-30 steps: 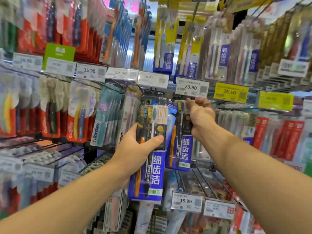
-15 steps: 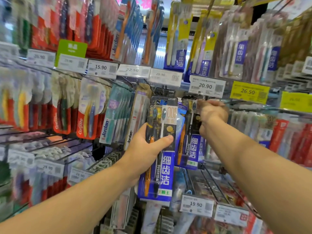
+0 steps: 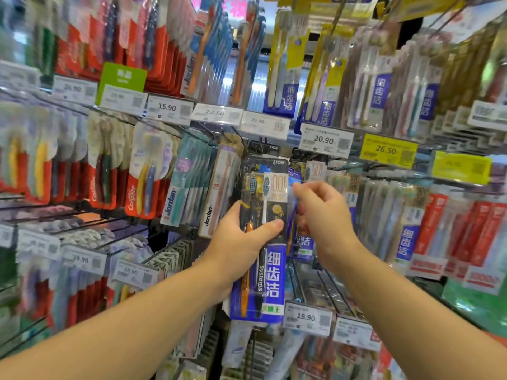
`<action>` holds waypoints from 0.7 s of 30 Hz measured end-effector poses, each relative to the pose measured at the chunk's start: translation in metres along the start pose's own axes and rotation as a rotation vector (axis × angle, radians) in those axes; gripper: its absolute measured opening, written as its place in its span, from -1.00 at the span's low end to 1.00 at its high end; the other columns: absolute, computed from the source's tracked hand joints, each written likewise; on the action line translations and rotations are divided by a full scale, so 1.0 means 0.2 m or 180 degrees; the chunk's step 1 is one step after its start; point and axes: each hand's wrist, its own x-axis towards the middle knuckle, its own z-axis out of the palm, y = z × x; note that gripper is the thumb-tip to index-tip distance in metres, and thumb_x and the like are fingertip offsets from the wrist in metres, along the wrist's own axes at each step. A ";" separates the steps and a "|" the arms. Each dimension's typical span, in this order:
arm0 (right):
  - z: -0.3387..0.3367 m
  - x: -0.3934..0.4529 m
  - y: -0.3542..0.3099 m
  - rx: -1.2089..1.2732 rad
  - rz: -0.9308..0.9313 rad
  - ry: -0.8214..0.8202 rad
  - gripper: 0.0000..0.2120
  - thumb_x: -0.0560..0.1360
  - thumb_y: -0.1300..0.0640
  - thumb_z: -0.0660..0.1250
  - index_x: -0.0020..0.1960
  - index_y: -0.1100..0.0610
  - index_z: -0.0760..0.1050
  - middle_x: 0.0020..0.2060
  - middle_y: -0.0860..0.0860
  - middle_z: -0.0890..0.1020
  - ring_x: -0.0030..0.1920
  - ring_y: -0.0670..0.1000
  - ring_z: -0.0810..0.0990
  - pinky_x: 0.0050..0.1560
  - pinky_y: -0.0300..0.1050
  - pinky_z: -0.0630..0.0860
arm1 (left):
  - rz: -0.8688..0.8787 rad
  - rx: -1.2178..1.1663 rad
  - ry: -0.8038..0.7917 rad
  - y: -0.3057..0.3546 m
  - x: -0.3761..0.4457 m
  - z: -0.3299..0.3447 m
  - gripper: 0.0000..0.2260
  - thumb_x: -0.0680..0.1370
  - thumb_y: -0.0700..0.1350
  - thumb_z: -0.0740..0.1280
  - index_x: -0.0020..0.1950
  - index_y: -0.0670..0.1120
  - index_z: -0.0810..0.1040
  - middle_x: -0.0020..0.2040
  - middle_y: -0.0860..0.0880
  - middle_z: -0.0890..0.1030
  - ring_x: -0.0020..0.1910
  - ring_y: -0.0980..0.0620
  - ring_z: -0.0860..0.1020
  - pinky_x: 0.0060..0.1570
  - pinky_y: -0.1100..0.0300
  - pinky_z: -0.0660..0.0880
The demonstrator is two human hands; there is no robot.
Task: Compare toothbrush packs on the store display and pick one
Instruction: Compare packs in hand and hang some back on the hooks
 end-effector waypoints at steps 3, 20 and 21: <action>0.00 -0.07 -0.01 -0.0267 -0.0193 -0.0254 -0.79 0.54 -0.02 0.49 -0.01 0.04 0.49 -0.35 0.05 0.50 -0.44 -0.07 0.47 -0.43 -0.13 0.48 | 0.0023 -0.0061 0.0065 0.00 -0.02 0.02 -0.71 0.55 -0.09 0.50 0.22 0.07 0.53 0.00 -0.05 0.77 -0.06 -0.09 0.76 -0.02 -0.05 0.69; -0.08 -0.21 -0.03 0.0094 -0.0030 -0.0608 -0.53 0.45 0.30 0.56 0.27 0.06 0.48 -0.10 0.13 0.76 -0.12 0.11 0.78 -0.15 0.11 0.70 | -0.0200 -0.0396 -0.0093 0.01 -0.12 0.07 -0.77 0.61 -0.14 0.38 0.23 -0.02 0.44 -0.01 -0.23 0.72 -0.20 -0.10 0.70 -0.24 0.04 0.63; -0.08 -0.21 -0.03 0.0132 0.0015 -0.0626 -0.55 0.47 0.31 0.54 0.26 0.06 0.48 -0.09 0.14 0.76 -0.10 0.13 0.78 -0.13 0.14 0.70 | -0.0278 -0.0675 -0.0102 0.01 -0.12 0.07 -0.80 0.64 -0.09 0.31 0.25 -0.06 0.44 0.03 -0.26 0.70 -0.19 -0.11 0.69 -0.20 0.02 0.61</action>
